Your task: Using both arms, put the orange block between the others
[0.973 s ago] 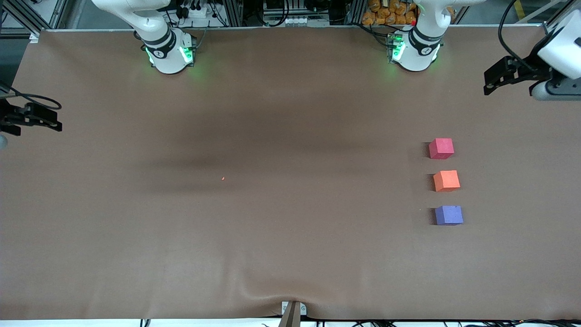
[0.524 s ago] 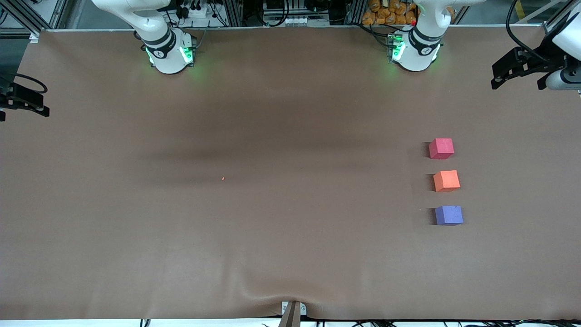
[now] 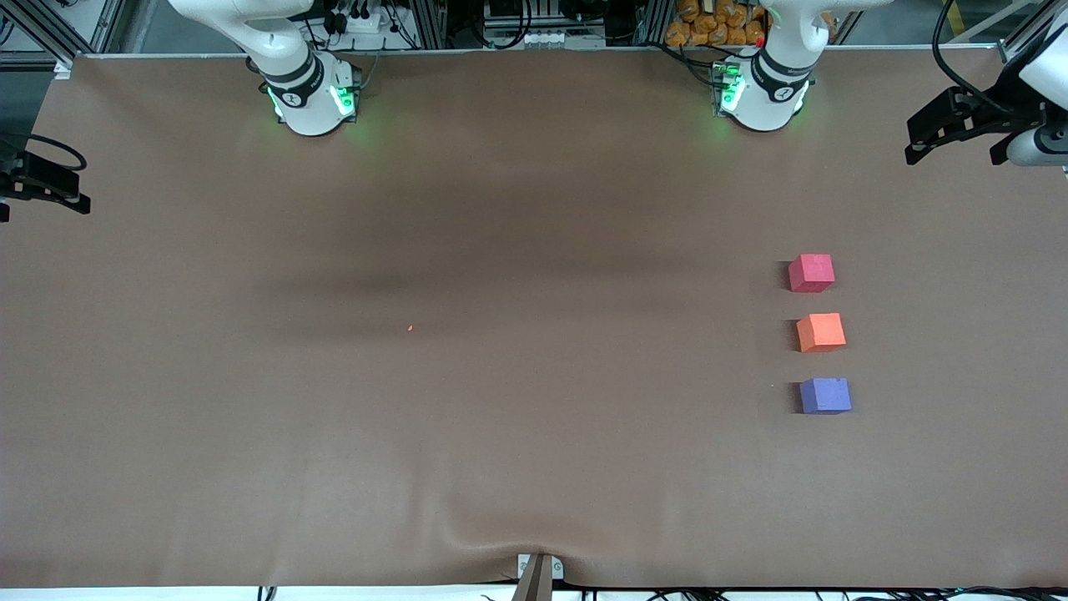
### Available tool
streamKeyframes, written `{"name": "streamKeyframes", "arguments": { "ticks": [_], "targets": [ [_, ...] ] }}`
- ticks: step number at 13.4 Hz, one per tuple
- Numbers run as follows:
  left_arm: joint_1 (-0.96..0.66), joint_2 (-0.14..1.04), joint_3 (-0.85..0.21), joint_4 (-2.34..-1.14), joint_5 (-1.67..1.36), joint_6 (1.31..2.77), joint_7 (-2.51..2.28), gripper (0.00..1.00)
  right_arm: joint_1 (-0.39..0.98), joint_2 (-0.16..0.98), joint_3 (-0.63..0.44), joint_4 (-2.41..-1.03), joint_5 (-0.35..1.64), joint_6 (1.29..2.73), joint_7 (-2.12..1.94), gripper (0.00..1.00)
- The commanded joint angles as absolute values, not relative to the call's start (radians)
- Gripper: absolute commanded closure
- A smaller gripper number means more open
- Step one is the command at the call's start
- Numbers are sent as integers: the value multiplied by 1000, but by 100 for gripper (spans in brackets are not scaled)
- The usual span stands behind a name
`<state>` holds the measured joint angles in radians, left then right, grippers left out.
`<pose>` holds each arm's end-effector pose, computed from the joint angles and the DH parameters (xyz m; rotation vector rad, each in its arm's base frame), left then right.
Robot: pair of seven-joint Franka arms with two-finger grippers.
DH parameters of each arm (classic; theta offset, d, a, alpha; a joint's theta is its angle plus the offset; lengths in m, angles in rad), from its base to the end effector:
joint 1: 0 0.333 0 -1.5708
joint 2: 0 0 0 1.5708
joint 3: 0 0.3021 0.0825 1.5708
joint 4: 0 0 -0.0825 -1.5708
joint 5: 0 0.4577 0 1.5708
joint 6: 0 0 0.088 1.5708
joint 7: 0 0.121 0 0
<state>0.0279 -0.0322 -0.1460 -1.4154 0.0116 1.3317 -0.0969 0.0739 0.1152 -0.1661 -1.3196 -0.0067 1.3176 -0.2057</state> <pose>0.5847 -0.0693 0.6785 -3.1190 0.0289 0.0777 0.6296 -0.0526 0.6379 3.1230 0.1754 -0.1850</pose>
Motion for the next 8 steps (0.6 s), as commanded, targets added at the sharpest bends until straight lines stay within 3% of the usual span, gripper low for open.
{"name": "streamKeyframes", "arguments": {
  "ticks": [1,8],
  "targets": [
    [57,-38,-144,-1417,-12,1330,-81,0,74,110,-161,-1312,-15,1304,-190,0],
    [57,-40,-146,-1422,-5,1331,-81,0,75,123,-161,-1313,-5,1318,-192,0]
  ]
}}
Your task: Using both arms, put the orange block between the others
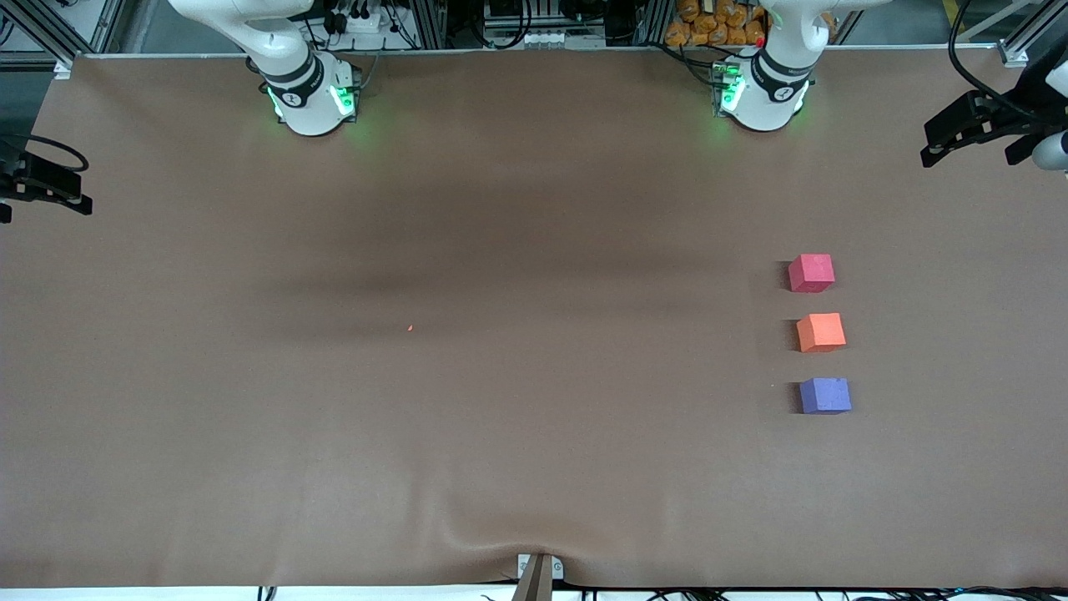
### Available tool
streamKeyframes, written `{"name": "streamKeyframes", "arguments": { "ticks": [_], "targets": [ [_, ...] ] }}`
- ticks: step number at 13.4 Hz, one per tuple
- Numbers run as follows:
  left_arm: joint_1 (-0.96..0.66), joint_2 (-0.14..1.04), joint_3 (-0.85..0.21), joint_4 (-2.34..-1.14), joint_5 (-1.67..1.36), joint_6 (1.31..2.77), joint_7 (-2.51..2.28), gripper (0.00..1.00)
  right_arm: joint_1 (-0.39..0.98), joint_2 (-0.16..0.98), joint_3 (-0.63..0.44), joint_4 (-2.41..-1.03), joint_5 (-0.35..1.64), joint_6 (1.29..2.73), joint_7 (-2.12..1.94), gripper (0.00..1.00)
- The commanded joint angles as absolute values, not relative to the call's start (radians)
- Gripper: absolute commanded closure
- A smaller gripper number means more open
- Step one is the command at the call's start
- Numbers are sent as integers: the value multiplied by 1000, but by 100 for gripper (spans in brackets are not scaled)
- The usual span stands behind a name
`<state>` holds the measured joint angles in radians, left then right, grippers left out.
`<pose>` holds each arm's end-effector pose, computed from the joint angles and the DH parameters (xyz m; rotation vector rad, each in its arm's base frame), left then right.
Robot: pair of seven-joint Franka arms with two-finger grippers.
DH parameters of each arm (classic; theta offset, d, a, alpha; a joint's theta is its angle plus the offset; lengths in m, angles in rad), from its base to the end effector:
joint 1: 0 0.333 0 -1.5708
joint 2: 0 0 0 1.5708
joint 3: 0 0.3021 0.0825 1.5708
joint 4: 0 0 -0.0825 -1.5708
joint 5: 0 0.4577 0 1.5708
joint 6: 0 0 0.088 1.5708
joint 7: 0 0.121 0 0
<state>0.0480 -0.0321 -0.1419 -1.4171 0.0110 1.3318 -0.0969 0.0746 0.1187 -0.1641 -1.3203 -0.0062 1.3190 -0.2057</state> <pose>0.5863 -0.0552 0.6775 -3.1202 -0.0086 0.0809 0.6310 -0.0509 0.6354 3.1229 0.1798 -0.1892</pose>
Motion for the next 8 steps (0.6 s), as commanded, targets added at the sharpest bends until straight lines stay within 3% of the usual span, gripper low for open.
{"name": "streamKeyframes", "arguments": {
  "ticks": [1,8],
  "targets": [
    [55,-40,-146,-1422,-2,1333,-81,0,75,123,-161,-1313,-5,1319,-192,0],
    [54,-35,-155,-1422,3,1338,-78,0,74,123,-161,-1313,-5,1322,-192,0]
  ]
}}
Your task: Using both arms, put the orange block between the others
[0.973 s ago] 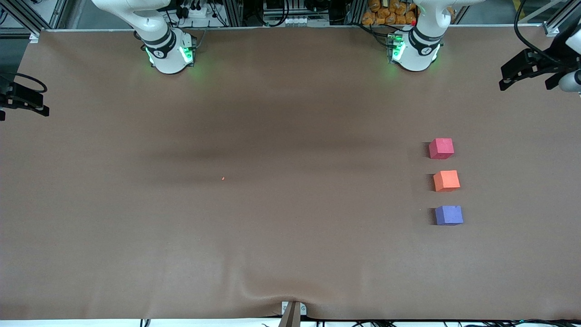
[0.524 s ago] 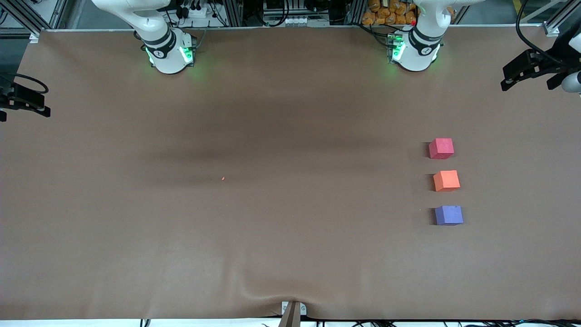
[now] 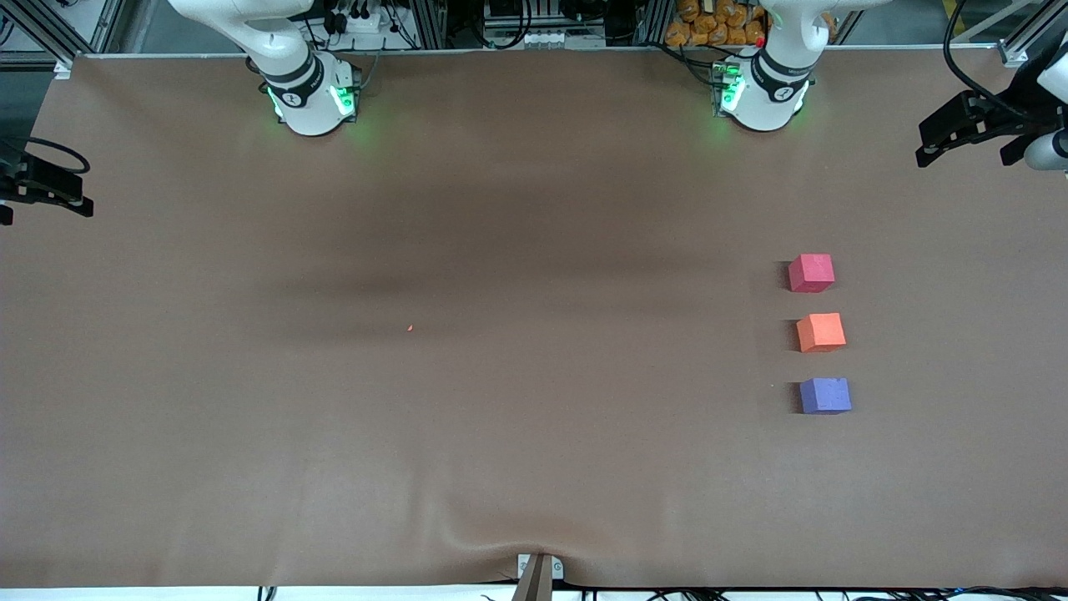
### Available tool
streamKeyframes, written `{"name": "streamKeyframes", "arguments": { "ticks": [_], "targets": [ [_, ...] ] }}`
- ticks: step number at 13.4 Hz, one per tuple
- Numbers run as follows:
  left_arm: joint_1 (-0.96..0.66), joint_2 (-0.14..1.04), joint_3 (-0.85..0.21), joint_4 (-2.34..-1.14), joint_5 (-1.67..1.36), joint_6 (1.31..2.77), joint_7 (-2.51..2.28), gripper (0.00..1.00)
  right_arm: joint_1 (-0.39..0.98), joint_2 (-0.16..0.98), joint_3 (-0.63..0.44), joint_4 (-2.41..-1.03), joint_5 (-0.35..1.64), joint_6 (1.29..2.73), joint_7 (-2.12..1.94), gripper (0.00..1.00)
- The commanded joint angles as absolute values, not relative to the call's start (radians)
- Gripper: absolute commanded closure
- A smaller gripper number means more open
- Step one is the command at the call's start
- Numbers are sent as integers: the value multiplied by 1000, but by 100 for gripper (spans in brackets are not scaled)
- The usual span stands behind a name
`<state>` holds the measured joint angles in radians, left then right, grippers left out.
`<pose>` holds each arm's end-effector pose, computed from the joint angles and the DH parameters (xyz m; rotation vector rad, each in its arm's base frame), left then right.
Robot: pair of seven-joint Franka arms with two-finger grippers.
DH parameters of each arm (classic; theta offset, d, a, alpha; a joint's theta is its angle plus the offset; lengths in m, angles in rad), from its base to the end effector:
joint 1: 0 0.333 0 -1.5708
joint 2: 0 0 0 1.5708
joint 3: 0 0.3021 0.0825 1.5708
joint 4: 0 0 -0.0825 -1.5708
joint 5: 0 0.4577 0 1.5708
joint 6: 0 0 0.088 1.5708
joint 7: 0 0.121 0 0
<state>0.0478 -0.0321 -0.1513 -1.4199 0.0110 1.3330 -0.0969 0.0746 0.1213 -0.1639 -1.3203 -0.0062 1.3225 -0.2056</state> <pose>0.5860 -0.0610 0.6762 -3.1194 0.0064 0.0832 0.6322 -0.0507 0.6341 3.1224 0.1800 -0.1879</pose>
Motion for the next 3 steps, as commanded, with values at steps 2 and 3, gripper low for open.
{"name": "streamKeyframes", "arguments": {
  "ticks": [2,3],
  "targets": [
    [52,-35,-156,-1424,3,1338,-78,0,72,123,-161,-1313,-5,1322,-192,0],
    [52,-35,-156,-1424,3,1338,-78,0,72,123,-161,-1313,-5,1322,-192,0]
  ]
}}
